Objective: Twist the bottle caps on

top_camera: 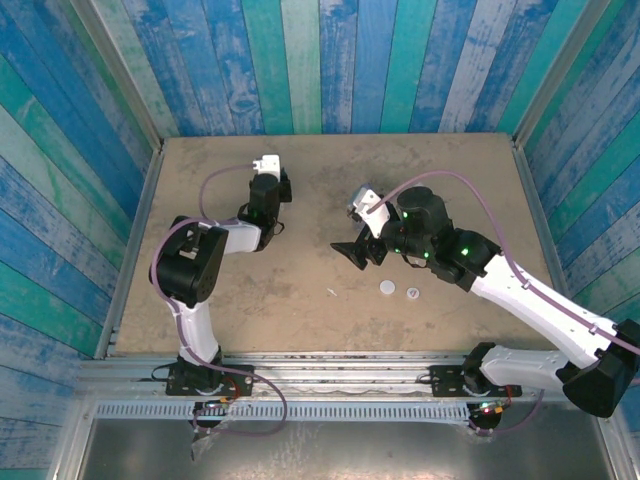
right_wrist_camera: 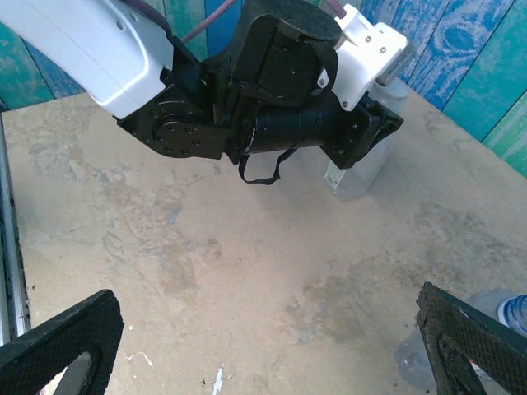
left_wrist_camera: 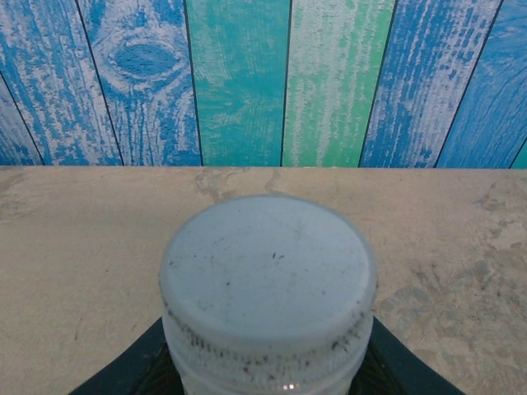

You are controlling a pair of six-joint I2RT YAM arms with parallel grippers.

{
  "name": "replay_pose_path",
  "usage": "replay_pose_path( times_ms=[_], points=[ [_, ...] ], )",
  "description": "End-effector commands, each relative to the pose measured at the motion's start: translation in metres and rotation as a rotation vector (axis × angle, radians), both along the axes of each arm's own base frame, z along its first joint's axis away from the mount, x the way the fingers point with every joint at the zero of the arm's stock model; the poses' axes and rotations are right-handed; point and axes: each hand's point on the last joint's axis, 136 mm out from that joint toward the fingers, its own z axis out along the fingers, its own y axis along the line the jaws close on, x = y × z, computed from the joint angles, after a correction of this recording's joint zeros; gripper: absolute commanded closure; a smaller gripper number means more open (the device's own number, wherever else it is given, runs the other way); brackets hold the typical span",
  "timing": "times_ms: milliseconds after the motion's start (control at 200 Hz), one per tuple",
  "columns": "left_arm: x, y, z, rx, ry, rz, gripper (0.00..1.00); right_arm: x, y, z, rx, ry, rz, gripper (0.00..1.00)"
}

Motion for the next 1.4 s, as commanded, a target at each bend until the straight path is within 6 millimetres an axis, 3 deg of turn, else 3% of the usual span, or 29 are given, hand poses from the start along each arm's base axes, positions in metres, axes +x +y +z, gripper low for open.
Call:
replay_pose_path(
  times_ms=[0,877,1202,1317,1393],
  points=[
    [0.002,0.002,-0.017,-0.012,0.033,0.009,0.66,0.004,0.0,0.0,0.003,-0.005,-0.016,0.05],
    [0.002,0.001,-0.024,0.007,0.09,0.006,0.42,0.006,-0.004,-0.001,-0.002,-0.009,-0.031,0.06],
    [-0.003,-0.003,-0.012,-0.013,0.065,-0.027,0.16,0.008,-0.011,0.005,0.021,-0.014,-0.069,0.05],
    [-0.009,-0.001,-0.002,-0.018,0.038,-0.032,0.12,0.016,-0.02,0.007,0.044,-0.015,-0.127,0.04],
    [-0.014,0.0,0.006,-0.02,0.011,-0.033,0.04,0.026,-0.03,0.009,0.062,-0.02,-0.202,0.03]
  ],
)
